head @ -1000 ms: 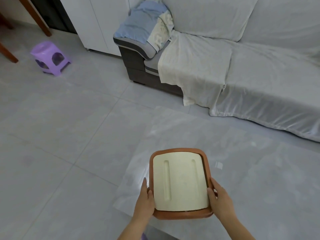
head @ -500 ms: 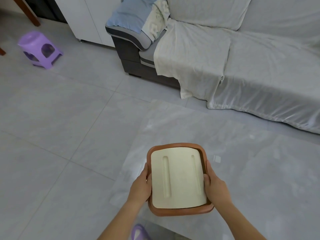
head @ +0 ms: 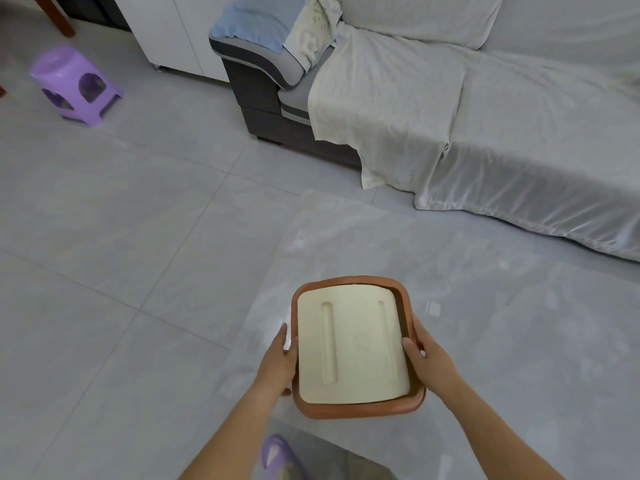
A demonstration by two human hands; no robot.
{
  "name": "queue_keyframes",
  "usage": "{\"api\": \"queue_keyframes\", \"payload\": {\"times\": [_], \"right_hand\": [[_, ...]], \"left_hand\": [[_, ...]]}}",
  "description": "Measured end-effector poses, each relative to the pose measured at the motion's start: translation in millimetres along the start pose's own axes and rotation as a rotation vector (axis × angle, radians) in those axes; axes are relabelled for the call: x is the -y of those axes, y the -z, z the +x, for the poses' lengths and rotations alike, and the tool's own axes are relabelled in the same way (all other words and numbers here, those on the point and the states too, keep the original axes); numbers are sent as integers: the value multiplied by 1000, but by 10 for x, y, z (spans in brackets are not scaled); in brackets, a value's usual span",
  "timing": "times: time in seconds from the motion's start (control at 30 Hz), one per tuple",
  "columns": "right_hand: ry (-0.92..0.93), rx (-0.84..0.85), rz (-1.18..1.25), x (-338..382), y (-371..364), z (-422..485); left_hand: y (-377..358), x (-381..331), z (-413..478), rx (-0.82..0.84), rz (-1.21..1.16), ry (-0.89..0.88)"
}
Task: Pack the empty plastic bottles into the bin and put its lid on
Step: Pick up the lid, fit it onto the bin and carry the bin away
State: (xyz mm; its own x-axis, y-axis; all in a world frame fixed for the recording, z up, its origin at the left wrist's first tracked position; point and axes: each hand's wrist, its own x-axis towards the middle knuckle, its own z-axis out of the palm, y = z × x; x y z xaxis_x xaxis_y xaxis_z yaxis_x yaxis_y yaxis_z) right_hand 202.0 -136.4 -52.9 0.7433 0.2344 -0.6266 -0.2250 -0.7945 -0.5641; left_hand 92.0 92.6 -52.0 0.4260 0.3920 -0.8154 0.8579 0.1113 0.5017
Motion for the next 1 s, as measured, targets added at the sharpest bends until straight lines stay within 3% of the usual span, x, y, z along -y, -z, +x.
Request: {"api": "queue_keyframes", "payload": {"times": [0.1,0.2,0.47,0.7,1.0], "right_hand": [[-148,20,194,-46,47,37],[-276,37,396,-83,49,38],[-210,89,430,120,-149,-131],[-118,115,425,1060,-941,-270],[-123,67,562,2161,-2674,-438]], "left_hand": [[15,39,66,-79,-72,51],[9,76,93,-12,-247,146],[428,266,13,26,-489,143],[1684,485,-22,-39,-554,48],[3620,603,441,-91,-379,-117]]}}
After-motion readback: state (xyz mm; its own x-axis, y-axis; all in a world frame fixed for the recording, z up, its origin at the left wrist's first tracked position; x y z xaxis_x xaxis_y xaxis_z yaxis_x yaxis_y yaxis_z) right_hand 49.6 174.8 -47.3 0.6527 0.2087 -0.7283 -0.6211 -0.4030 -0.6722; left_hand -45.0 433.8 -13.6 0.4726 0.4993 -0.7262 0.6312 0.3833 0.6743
